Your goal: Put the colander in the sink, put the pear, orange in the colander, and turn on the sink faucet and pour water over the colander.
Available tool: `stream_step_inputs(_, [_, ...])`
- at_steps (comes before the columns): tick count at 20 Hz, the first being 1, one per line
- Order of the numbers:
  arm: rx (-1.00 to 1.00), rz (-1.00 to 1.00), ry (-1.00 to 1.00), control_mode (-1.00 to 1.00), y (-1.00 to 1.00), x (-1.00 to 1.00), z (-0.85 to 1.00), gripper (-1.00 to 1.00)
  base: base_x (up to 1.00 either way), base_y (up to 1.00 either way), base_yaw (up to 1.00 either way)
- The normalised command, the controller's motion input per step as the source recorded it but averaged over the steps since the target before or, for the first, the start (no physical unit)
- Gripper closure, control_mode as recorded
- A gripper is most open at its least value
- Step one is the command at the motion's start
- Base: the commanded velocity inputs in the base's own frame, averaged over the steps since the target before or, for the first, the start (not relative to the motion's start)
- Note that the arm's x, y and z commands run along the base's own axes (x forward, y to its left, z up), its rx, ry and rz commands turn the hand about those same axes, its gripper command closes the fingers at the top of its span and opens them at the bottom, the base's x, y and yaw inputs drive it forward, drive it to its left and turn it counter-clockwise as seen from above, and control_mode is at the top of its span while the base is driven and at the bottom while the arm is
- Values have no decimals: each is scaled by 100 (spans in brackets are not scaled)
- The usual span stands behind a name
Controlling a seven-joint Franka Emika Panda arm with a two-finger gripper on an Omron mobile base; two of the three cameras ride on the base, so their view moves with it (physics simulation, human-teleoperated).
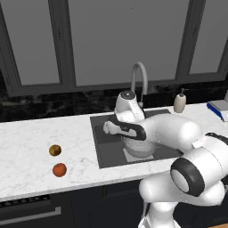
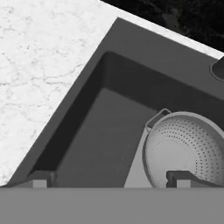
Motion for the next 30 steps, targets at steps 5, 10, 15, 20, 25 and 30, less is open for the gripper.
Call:
stream_step_inputs(5, [7, -16, 18, -100, 16, -87, 66, -100, 0, 0, 0])
stream_step_inputs(10, [11, -33, 2, -100, 39, -92, 12, -100, 0, 0, 0])
stream_step_inputs(15, [13, -24, -7, -100, 51, -65, 0, -100, 0, 0, 0])
stream_step_inputs(20, [1, -9, -5, -100, 82, -7, 1, -100, 0, 0, 0])
stream_step_inputs(25, [0, -6, 0, -100, 79, 13, 0, -100, 0, 0, 0])
stream_step_inputs(30, [0, 2, 7, -100, 60, 28, 0, -100, 0, 0, 0])
